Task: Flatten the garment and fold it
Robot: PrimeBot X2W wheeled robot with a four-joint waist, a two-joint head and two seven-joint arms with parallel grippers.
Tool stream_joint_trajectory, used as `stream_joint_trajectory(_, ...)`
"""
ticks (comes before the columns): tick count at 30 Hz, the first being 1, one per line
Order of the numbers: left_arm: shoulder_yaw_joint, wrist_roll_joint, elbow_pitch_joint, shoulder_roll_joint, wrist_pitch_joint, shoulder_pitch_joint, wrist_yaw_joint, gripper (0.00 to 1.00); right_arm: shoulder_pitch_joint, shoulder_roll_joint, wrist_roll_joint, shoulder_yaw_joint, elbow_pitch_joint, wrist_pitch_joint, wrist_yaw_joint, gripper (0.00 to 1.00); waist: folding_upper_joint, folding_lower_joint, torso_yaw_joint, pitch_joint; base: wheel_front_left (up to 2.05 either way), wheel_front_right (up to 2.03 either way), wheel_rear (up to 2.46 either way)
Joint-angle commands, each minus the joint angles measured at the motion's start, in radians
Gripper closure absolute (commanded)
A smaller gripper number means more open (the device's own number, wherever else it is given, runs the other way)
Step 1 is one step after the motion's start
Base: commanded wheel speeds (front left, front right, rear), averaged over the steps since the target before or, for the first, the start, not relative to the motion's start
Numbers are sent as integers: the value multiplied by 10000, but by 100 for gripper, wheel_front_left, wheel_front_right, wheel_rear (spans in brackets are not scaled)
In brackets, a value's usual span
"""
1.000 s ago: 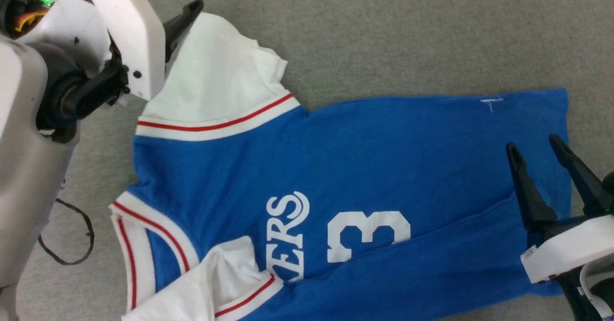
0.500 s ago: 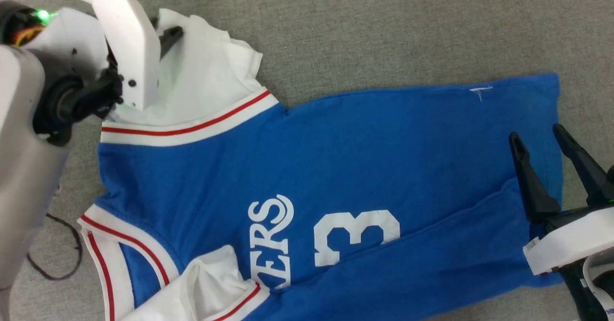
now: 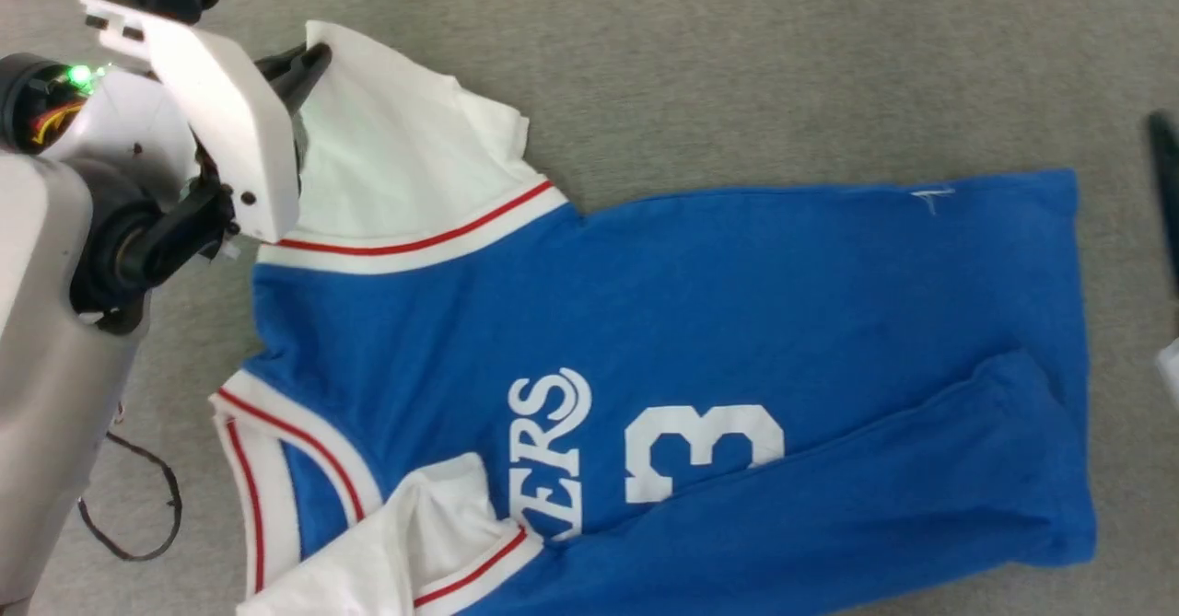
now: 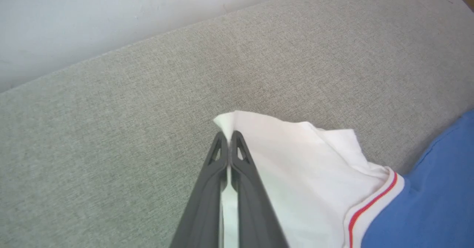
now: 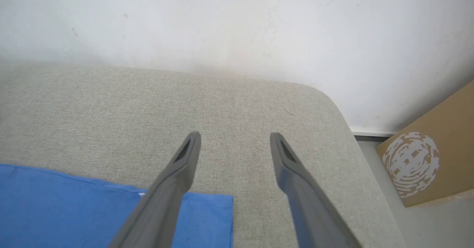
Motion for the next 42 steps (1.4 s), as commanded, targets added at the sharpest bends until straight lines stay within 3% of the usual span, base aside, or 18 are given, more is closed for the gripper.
stream_joint_trajectory(1,68,-59,-125,42,-70,182,59,100,-273,-252,-56,-166,173,310,-9,0,2,0,239,-52,0,0,0)
stream_joint_trajectory(10,17,-102,-622,-20,2,297,267,100,-785,-887,1008,-399,1663,3056,-9,0,2,0,580,438,0,0,0)
stream_joint_trajectory(20,-92,-85,-717,-18,249,128,372,100,-1104,-887,1442,-293,2650,3903,-9,3,2,0,765,729,0,0,0)
stream_joint_trajectory(21,-98,-95,-718,-27,273,114,390,100,-1105,-770,1451,-387,2770,4117,-9,54,2,0,786,731,0,0,0)
stream_joint_trajectory(22,-92,-106,-718,-25,300,99,413,100,-1106,-655,1462,-462,2835,4333,-9,67,2,0,804,732,0,0,0)
stream_joint_trajectory(23,-77,-119,-722,-14,321,80,431,100,-1122,-578,1484,-487,2825,4492,-9,100,2,0,817,735,0,0,0)
stream_joint_trajectory(28,165,-131,-710,-42,-81,27,495,100,-1335,-500,1376,-578,2557,4402,-9,100,2,0,837,624,0,0,0)
stream_joint_trajectory(34,582,178,-630,-130,-1512,30,409,100,-1620,-779,1232,-538,2352,3377,-9,100,2,0,890,311,0,0,0)
stream_joint_trajectory(42,958,361,-944,169,-3164,1004,14,100,-1196,-1010,1218,-328,2521,2388,-9,100,2,0,1130,-577,0,0,0)
